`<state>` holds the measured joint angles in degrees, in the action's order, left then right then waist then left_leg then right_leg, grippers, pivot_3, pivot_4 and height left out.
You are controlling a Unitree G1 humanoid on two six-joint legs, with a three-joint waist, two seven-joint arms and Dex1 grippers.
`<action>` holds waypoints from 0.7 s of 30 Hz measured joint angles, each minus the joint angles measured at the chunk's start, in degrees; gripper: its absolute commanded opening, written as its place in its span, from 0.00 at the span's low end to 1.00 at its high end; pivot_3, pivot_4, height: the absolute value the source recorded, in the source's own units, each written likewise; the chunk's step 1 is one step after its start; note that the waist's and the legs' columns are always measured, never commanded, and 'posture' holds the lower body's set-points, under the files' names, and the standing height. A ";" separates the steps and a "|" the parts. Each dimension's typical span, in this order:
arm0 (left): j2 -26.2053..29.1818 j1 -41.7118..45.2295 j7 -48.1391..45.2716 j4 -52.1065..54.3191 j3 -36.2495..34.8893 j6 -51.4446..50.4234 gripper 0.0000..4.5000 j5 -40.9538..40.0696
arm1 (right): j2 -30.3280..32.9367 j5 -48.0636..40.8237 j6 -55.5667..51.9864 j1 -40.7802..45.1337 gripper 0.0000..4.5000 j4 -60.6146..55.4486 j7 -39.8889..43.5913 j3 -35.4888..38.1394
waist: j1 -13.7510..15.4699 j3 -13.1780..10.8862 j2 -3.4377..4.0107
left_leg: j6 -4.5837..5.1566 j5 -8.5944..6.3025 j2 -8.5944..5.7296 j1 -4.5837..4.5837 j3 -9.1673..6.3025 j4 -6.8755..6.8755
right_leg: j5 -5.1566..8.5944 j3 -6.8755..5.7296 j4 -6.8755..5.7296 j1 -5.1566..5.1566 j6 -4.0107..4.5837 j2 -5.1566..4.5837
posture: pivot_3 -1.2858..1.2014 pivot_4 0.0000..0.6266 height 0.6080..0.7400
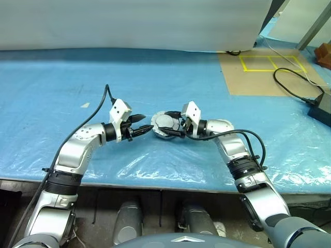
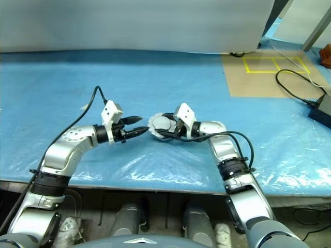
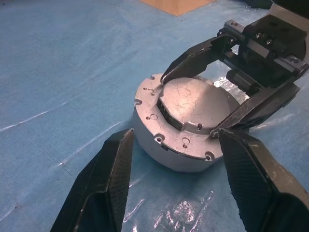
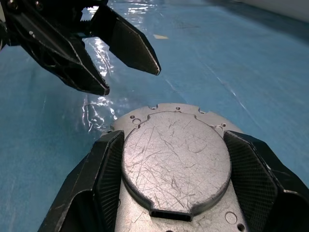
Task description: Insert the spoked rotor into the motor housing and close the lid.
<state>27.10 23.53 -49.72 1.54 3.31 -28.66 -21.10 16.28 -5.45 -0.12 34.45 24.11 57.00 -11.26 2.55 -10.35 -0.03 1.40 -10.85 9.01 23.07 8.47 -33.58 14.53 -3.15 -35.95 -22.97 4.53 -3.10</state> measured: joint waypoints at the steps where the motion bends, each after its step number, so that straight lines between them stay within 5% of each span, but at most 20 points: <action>1: -0.01 0.00 0.01 0.00 0.00 0.01 0.65 0.01 | 0.15 0.14 0.20 -0.24 0.65 0.03 0.05 -0.23 | 0.00 0.00 0.00 | 0.00 0.00 0.00 0.00 0.00 0.00 | 0.00 0.00 0.00 0.00 0.00 0.00 | 0.52 0.24 1.00; 21: -0.32 -0.73 0.69 0.25 0.37 0.06 0.65 0.02 | 1.84 -2.77 -1.33 0.76 0.65 2.39 3.28 0.95 | 0.22 0.00 0.00 | 0.02 -0.01 0.01 0.00 -0.01 -0.14 | 0.00 0.00 -0.03 0.05 0.00 -0.01 | 0.52 0.24 1.00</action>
<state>26.78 22.80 -49.03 1.78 3.68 -28.60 -21.08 18.12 -8.22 -1.45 35.21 26.50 60.27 -10.30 2.77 -10.35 -0.03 1.43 -10.87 9.02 23.07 8.46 -33.72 14.53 -3.15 -35.99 -22.92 4.53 -3.11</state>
